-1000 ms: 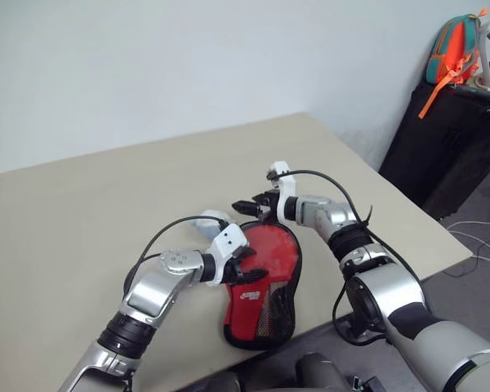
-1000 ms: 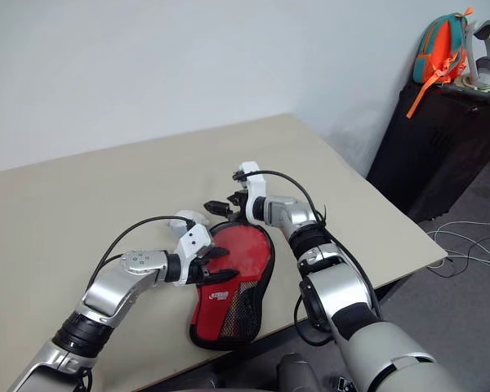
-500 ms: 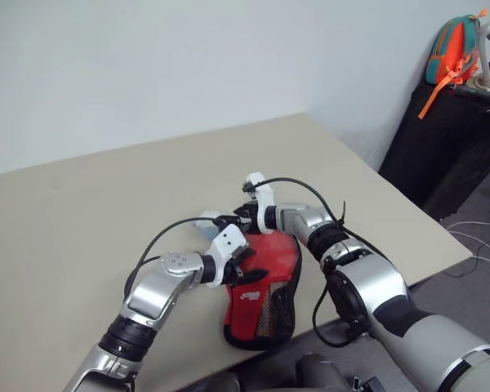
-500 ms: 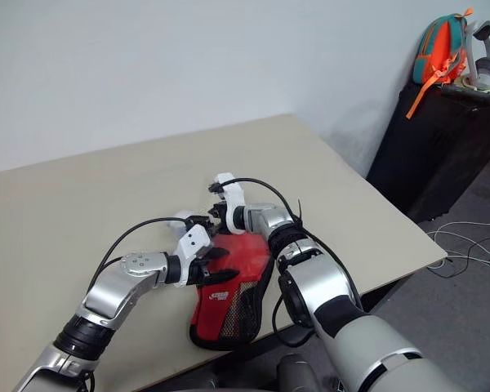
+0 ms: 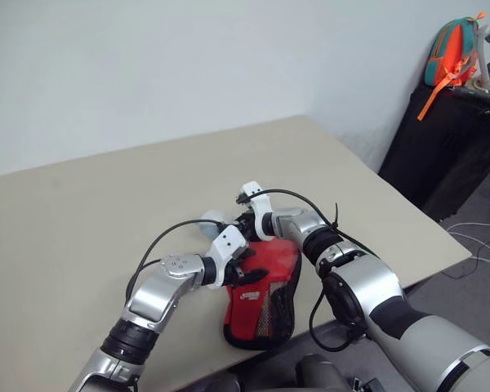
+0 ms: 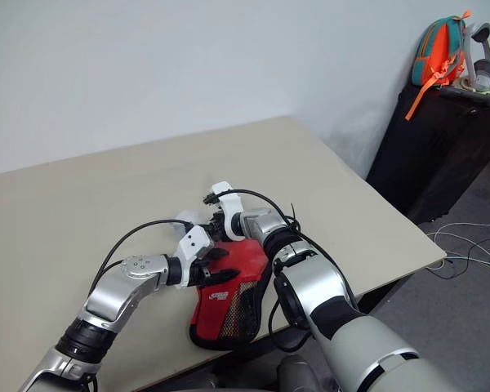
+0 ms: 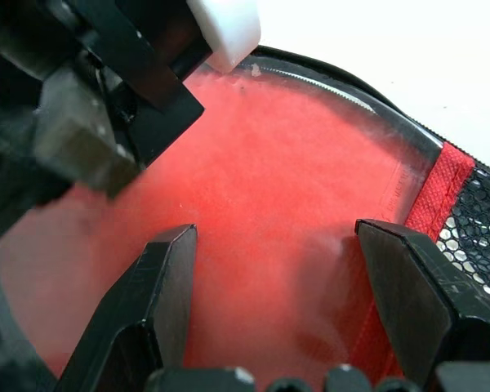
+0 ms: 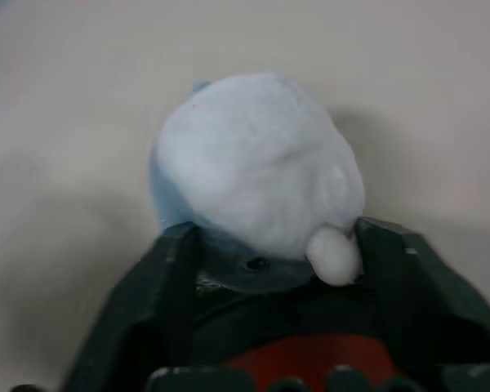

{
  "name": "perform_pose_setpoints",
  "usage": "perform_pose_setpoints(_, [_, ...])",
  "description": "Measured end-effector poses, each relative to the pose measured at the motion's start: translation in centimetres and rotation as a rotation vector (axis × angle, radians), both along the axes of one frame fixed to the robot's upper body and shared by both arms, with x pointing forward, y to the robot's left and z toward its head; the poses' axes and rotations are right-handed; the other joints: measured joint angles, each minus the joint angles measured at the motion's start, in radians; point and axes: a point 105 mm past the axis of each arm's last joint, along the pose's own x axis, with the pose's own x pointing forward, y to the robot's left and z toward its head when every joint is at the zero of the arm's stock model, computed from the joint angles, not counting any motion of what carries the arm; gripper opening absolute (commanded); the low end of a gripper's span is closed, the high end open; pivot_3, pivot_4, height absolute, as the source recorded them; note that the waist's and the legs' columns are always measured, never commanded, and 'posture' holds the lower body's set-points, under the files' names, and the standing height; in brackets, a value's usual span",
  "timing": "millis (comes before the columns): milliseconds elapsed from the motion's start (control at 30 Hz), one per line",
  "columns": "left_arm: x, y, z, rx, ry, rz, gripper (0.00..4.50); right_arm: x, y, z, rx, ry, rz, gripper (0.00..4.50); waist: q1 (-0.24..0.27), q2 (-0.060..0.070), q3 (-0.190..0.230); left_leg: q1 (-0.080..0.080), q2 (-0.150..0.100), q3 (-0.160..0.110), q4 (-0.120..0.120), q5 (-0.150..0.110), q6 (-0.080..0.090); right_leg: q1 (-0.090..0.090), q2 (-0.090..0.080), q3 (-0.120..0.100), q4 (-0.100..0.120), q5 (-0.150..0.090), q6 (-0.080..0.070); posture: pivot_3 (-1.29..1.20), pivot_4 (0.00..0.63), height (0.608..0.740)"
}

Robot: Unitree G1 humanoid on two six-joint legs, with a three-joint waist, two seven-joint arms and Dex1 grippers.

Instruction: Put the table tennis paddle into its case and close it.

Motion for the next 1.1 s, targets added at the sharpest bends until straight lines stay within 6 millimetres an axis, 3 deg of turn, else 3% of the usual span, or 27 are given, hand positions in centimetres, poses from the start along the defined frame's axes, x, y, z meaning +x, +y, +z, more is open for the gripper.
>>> perform_pose_setpoints(200, [0.0, 0.0, 0.0, 0.000, 0.000, 0.002, 3.31, 0.4, 0.0, 0.4, 0.003, -0.022, -0.025, 0.03, 0.000, 0.000, 0.000, 0.001, 0.000, 0.000, 0.000, 0.000, 0.000, 0.000, 0.000, 0.000, 0.000, 0.000, 0.000, 0.00, 0.000, 0.740])
perform_pose_setpoints(367, [0.1, -0.1, 0.0, -0.002, 0.002, 0.002, 3.31, 1.0, -0.2, 0.8, 0.035, -0.022, -0.072, 0.03, 0.001, 0.000, 0.000, 0.001, 0.000, 0.000, 0.000, 0.000, 0.000, 0.001, 0.000, 0.000, 0.000, 0.000, 0.000, 0.00, 0.000, 0.740])
perform_pose_setpoints(567, [0.3, -0.3, 0.1, -0.001, 0.018, -0.004, 3.31, 3.5, -2.6, 2.0, 0.122, -0.012, -0.310, 0.03, 0.004, 0.000, 0.000, 0.000, 0.000, -0.001, 0.001, 0.000, 0.000, 0.002, 0.000, 0.000, 0.000, 0.000, 0.000, 0.00, 0.000, 0.740])
perform_pose_setpoints(733, [0.5, -0.4, 0.1, -0.006, 0.030, -0.017, 3.31, 5.4, -6.6, 2.0, 0.077, -0.048, -0.446, 0.03, 0.006, 0.001, 0.000, 0.000, -0.001, -0.002, 0.001, 0.000, 0.000, 0.004, 0.000, 0.000, -0.001, 0.000, 0.000, 0.00, 0.000, 0.740])
perform_pose_setpoints(900, [0.6, -0.6, 0.0, -0.009, 0.037, -0.026, 3.31, 7.1, -13.6, 1.9, 0.013, -0.109, -0.608, 0.03, 0.009, 0.001, 0.000, 0.002, -0.003, -0.004, 0.002, 0.000, 0.000, 0.008, 0.000, 0.000, -0.003, -0.001, 0.001, 0.00, 0.000, 0.740])
perform_pose_setpoints(1100, [0.7, -1.1, -0.1, -0.012, 0.046, -0.033, 3.31, 5.6, -19.8, -0.8, -0.046, -0.064, -0.667, 0.03, 0.016, 0.002, 0.000, 0.009, -0.006, -0.004, 0.002, 0.000, 0.000, 0.016, -0.002, 0.003, -0.003, -0.004, 0.005, 0.00, 0.000, 0.740])
